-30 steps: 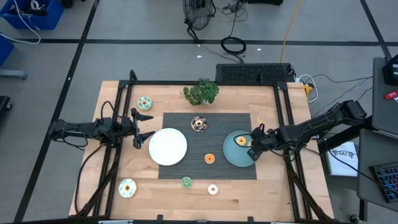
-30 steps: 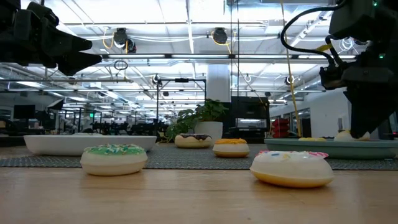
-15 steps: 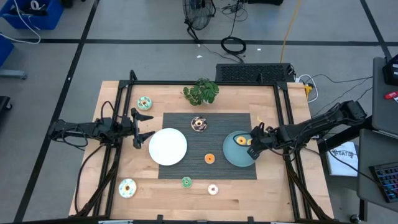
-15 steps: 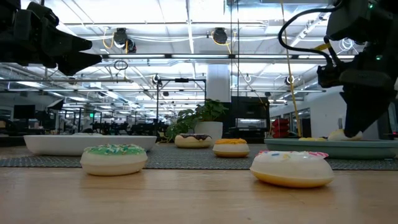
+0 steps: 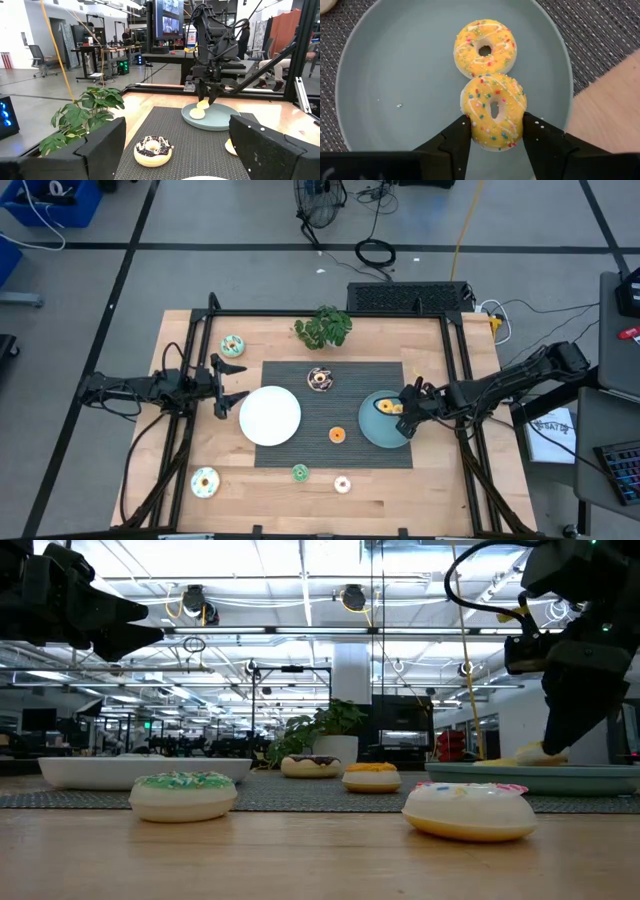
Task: Pick & Place donuts
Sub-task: Put the small yellow doughnut on top of the blue plate, then put the right small white doughnut on top of the blue plate
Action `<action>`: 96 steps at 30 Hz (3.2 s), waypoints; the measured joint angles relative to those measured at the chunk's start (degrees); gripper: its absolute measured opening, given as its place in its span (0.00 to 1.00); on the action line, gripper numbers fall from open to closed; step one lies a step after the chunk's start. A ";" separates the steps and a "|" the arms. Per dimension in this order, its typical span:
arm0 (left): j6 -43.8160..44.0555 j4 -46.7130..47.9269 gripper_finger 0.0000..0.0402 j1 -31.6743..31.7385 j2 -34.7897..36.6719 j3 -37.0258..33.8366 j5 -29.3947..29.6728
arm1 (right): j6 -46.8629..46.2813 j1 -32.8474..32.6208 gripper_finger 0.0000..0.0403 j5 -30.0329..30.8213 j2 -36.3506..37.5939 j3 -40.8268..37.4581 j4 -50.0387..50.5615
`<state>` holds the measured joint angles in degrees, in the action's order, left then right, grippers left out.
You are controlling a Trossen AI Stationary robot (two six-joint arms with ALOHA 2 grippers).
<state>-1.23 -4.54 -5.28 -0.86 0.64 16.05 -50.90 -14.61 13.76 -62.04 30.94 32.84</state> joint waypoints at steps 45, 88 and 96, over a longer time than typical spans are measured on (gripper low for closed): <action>0.00 0.00 0.87 0.00 0.01 0.00 0.00 | -0.74 9.03 0.62 2.14 3.15 -4.17 -5.58; 0.01 0.01 0.87 0.00 0.00 0.00 0.00 | 37.68 -1.29 0.62 -25.93 -9.39 -4.22 -87.54; 0.00 0.00 0.87 -0.01 0.00 0.00 0.00 | 44.31 -6.96 0.62 -16.93 -12.48 -1.16 -92.53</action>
<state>-1.23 -4.54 -5.29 -0.86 0.64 16.05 -6.59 -21.57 -3.17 -74.53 29.78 -59.69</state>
